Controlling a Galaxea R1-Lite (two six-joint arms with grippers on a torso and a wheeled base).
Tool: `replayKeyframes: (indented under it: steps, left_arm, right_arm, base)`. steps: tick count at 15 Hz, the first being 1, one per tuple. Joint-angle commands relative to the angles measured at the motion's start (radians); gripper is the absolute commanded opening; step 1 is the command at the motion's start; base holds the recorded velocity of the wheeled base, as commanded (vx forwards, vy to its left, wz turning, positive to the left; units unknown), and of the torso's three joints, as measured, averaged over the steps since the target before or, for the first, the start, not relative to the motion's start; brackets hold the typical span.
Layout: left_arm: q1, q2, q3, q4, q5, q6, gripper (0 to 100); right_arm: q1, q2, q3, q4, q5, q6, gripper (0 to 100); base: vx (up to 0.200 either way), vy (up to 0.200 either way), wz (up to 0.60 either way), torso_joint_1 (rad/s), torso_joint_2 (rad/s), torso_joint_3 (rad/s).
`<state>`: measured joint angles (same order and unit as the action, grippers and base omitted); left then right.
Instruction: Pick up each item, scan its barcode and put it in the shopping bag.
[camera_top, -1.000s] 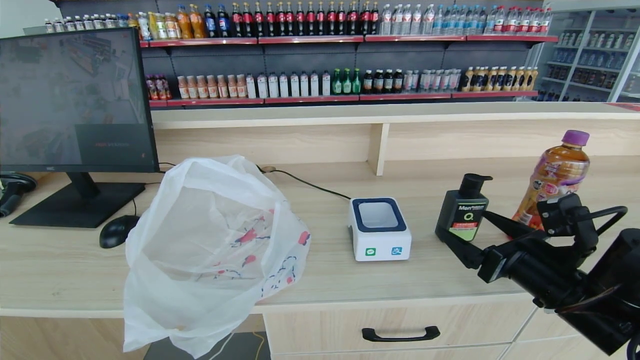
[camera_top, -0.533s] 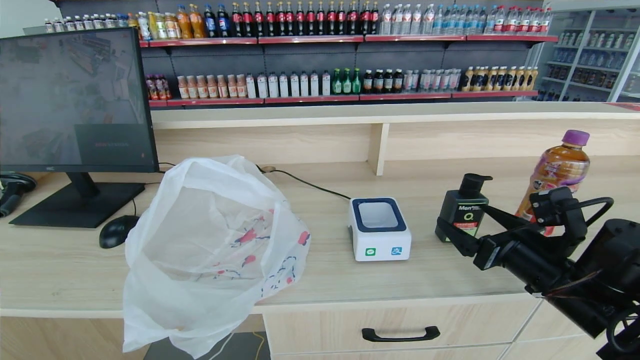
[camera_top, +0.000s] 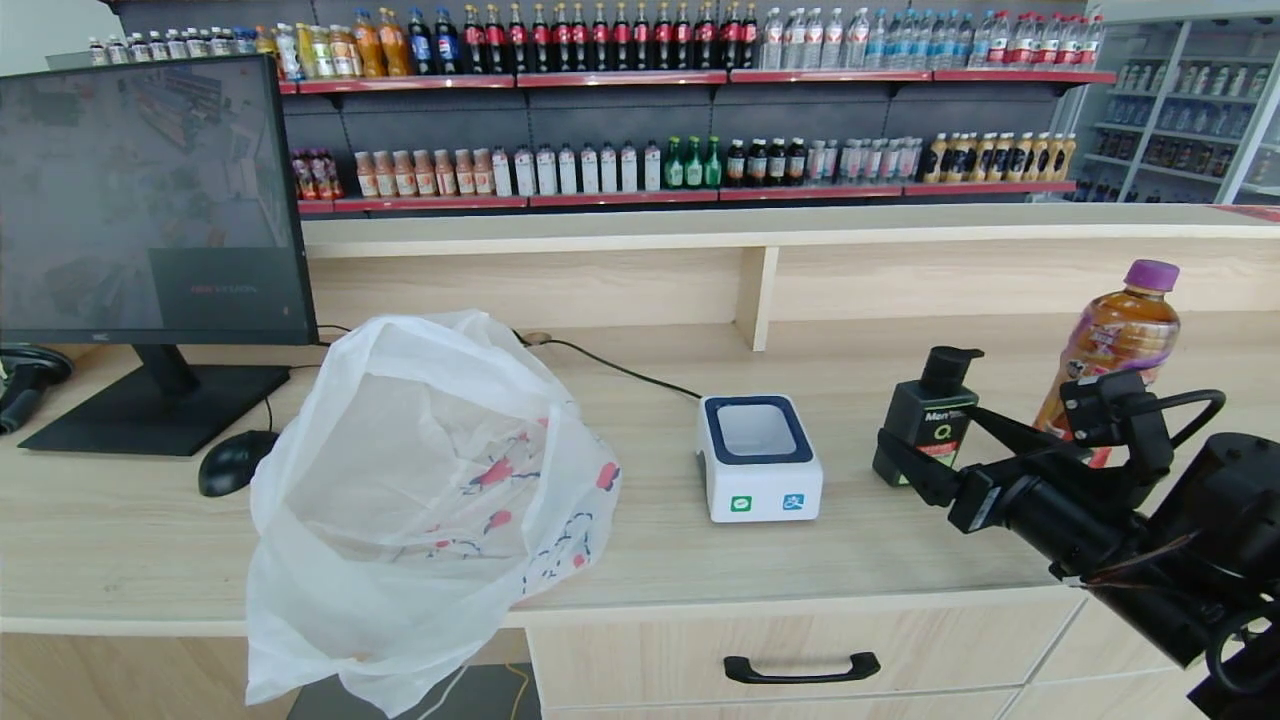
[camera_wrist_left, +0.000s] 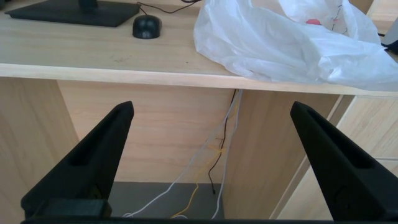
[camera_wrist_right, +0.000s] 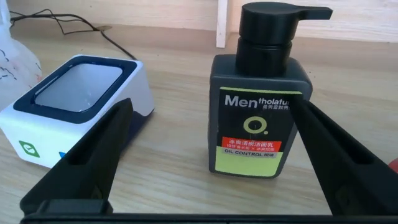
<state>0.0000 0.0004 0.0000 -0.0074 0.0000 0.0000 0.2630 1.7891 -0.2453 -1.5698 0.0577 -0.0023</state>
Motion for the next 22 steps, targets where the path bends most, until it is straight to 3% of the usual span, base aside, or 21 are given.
replayKeyframes:
  steps: [1, 22]
  left_arm:
    - [0.000, 0.000, 0.000, 0.000, 0.000, 0.000, 100]
    - [0.000, 0.000, 0.000, -0.002, 0.000, -0.002, 100]
  right_arm:
    - [-0.002, -0.002, 0.000, -0.001, 0.001, -0.001, 100]
    - [-0.025, 0.078, -0.083, -0.001, 0.001, -0.002, 100]
  base:
    - [0.000, 0.000, 0.00, 0.000, 0.00, 0.000]
    - [0.000, 0.000, 0.00, 0.000, 0.00, 0.000]
